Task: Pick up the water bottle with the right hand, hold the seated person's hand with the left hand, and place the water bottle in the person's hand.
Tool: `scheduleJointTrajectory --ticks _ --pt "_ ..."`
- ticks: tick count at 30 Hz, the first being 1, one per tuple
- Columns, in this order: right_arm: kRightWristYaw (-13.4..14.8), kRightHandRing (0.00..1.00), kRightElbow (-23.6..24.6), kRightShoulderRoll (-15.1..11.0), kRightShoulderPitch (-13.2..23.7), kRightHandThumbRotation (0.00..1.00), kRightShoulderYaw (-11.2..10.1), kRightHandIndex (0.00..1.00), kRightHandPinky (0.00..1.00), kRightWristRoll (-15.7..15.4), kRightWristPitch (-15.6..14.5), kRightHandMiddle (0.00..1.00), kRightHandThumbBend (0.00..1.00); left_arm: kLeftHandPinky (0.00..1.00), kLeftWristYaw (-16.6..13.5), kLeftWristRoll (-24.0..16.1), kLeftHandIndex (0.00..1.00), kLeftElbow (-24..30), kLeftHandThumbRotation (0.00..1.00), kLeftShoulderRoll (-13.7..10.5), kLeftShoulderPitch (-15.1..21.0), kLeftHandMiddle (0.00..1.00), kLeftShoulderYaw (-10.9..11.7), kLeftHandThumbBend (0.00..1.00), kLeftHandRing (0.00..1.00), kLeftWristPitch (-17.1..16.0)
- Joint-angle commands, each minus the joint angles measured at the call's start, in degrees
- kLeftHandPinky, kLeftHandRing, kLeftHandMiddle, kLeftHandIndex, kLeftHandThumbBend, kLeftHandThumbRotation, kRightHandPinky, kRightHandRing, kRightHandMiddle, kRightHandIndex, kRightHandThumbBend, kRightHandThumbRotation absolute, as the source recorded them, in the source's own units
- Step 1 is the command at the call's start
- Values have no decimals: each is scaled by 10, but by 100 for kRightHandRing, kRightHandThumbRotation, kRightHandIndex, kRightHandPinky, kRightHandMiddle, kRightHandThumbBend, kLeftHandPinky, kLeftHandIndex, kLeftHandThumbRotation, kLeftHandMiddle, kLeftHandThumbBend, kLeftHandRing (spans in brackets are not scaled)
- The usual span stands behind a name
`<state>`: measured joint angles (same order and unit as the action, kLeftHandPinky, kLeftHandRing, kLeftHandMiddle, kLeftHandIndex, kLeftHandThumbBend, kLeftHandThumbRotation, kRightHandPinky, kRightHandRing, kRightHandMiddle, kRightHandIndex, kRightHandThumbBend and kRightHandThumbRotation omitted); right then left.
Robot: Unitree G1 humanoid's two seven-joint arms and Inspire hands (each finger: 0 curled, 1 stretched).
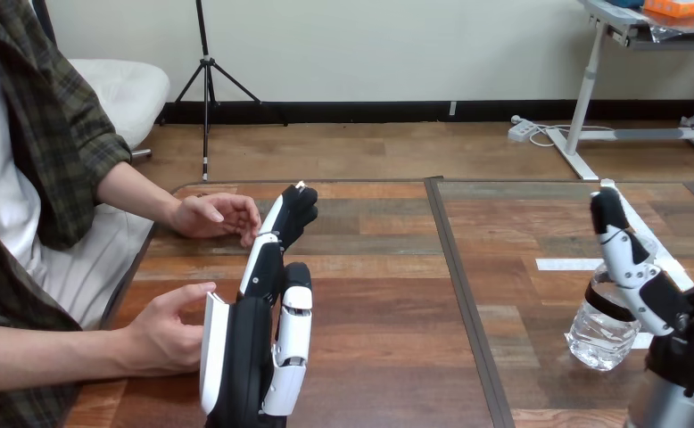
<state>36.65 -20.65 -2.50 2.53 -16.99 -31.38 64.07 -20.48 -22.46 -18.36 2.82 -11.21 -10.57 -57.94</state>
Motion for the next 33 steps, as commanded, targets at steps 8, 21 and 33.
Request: scheduleJointTrajectory --ticks 8,21,33 --pt "41 96 -9 -27 32 41 0 88 92 -24 -56 95 71 88 2 3 91 10 100 16 17 89 -4 4 88 0" --pt "16 96 -44 -52 37 50 21 89 93 34 -83 95 80 88 2 5 91 8 100 16 18 89 -4 3 87 -4" --pt "-56 93 -65 -60 45 54 36 89 83 125 -122 93 91 88 2 4 91 8 100 16 18 89 -4 4 87 -2"
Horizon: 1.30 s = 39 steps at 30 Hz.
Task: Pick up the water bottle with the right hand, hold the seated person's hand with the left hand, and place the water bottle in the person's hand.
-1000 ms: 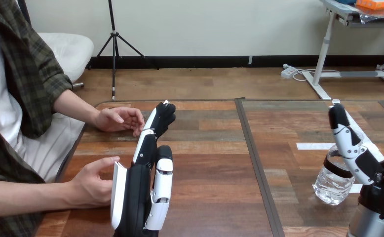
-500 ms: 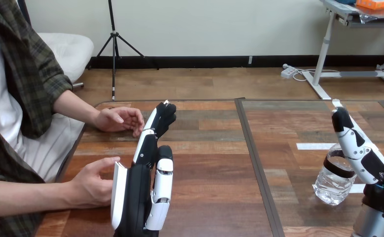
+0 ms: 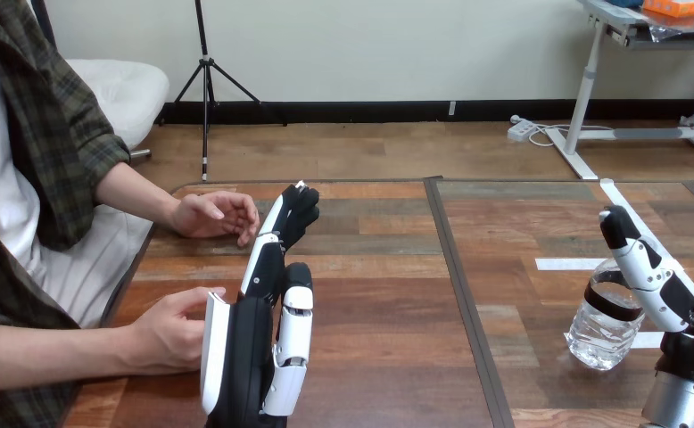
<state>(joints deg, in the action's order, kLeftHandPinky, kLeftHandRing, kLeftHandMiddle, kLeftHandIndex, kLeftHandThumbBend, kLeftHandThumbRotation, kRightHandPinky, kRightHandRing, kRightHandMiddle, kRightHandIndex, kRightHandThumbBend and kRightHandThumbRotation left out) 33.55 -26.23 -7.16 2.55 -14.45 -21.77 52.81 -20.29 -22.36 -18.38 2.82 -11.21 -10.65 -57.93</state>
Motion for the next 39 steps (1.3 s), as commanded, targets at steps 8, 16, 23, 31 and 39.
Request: scheduleJointTrajectory --ticks 8,16,23,31,39 --pt "-86 92 -20 -14 54 55 16 88 80 98 -46 92 98 87 1 1 92 9 100 14 18 89 -2 4 87 -2" --pt "-117 89 -40 -17 68 55 14 86 73 125 -64 90 100 87 1 1 92 9 100 15 18 89 -2 5 87 -1" --pt "-137 88 -64 -19 82 55 13 86 68 139 -73 89 100 87 0 1 91 10 100 15 19 89 -1 5 87 0" --pt "-159 88 -109 -23 104 54 10 86 67 157 -77 89 100 87 2 2 92 9 100 13 19 89 -1 3 87 -3" --pt "-171 90 -147 -27 123 54 8 86 65 167 -83 90 100 87 2 0 92 10 100 12 19 89 1 3 87 -2"
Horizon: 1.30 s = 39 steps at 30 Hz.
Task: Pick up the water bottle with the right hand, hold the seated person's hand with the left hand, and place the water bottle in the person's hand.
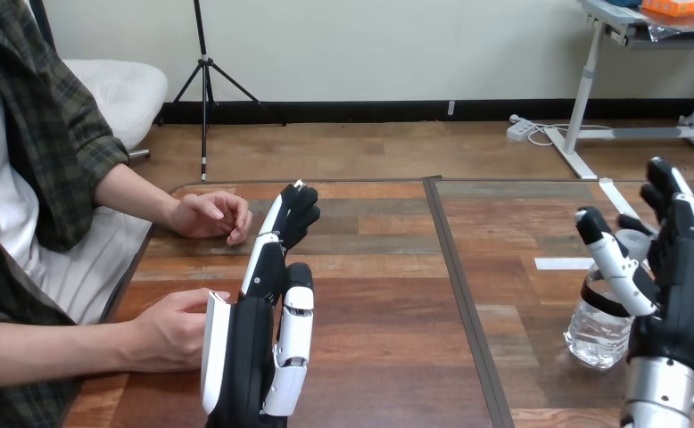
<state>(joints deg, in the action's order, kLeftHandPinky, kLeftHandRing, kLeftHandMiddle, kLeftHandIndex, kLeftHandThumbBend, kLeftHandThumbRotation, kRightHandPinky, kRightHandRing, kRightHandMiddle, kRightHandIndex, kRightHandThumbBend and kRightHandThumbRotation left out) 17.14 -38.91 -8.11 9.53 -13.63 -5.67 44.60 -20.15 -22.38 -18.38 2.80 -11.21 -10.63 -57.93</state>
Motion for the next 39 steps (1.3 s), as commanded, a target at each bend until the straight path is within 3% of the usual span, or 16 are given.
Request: scheduleJointTrajectory --ticks 1,21,23,25,29,32,39 --pt "-8 90 -27 -19 57 54 0 86 65 6 0 90 100 87 1 2 92 11 100 12 18 89 0 3 87 -1" --pt "8 95 -93 -38 89 53 5 88 61 -8 3 93 100 88 10 10 92 14 100 9 17 90 2 3 88 -2" --pt "9 95 -97 -40 90 54 6 88 55 -8 4 93 100 88 12 12 92 13 100 9 18 90 2 3 88 -3" --pt "9 96 -101 -41 92 54 5 88 33 -6 6 94 100 88 14 14 93 13 100 8 18 90 2 2 88 -3" --pt "11 97 -106 -43 94 54 6 88 13 -4 7 94 100 89 16 15 93 15 100 7 17 90 2 3 89 -2" --pt "13 98 -109 -46 95 54 5 89 5 -4 9 94 100 89 16 14 93 17 100 8 16 90 4 3 89 1" --pt "26 99 -111 -50 95 55 7 89 1 -13 6 95 100 89 20 15 93 17 100 6 16 90 4 3 88 1"
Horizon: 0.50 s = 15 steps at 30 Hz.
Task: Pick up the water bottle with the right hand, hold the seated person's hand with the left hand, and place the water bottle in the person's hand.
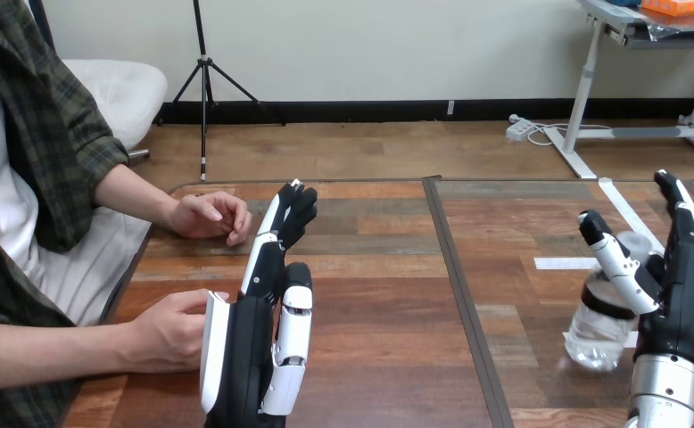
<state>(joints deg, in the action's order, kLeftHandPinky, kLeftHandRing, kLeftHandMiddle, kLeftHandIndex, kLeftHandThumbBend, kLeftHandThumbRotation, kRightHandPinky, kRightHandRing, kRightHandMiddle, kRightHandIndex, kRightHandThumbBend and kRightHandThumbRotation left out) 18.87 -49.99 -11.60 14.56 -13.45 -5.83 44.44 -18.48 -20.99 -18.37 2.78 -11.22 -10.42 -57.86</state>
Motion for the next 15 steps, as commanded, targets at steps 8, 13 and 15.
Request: scheduleJointTrajectory --ticks 8,13,15 --pt "19 100 4 -19 39 56 7 90 0 -20 8 95 100 89 6 1 93 19 100 6 16 90 1 3 88 3" --pt "18 100 7 -19 36 57 6 90 0 -19 5 95 100 89 9 7 93 17 100 6 17 90 0 2 88 0" --pt "19 100 8 -20 35 57 6 90 0 -21 5 95 100 89 10 8 93 18 100 7 16 90 0 2 88 1"
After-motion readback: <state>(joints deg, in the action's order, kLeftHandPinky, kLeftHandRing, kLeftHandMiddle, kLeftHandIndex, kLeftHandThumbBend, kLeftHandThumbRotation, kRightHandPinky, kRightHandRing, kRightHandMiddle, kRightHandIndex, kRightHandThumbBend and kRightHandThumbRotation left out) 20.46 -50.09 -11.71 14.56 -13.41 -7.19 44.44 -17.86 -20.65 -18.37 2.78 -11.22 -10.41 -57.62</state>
